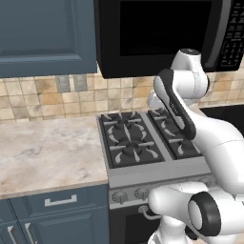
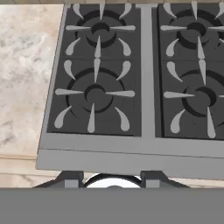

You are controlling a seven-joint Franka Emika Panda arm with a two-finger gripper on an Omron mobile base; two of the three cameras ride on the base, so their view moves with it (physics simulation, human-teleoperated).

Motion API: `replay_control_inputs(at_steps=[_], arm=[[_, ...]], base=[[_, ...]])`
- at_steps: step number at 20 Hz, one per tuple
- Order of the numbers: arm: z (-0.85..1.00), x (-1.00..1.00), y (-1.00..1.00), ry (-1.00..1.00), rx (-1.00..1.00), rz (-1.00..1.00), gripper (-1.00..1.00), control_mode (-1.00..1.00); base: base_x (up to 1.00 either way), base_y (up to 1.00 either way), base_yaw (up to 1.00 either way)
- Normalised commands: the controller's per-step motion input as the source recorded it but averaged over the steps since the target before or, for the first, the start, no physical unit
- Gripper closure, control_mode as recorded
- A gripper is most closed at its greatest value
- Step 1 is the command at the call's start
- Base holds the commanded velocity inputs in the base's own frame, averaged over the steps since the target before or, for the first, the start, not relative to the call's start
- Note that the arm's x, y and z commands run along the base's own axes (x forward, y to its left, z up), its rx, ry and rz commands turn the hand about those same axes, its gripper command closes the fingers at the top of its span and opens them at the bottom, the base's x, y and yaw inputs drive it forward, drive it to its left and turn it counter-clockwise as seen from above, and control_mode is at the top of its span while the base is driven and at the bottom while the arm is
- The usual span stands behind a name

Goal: Pick the hotdog bun from the counter and place it in the microwave. Then turn on the microwave.

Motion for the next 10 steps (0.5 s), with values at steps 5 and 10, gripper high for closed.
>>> replay_control_inputs(at_steps=[5, 10], arm=[[-0.01, 0.00, 0.00, -0.05, 0.00, 0.00, -1.00, -1.00], [0.04, -0.11, -0.19, -0.35, 0.00, 0.00, -1.00, -1.00]], base=[[0.00, 0.00, 0.00], [0.00, 0.00, 0.00]])
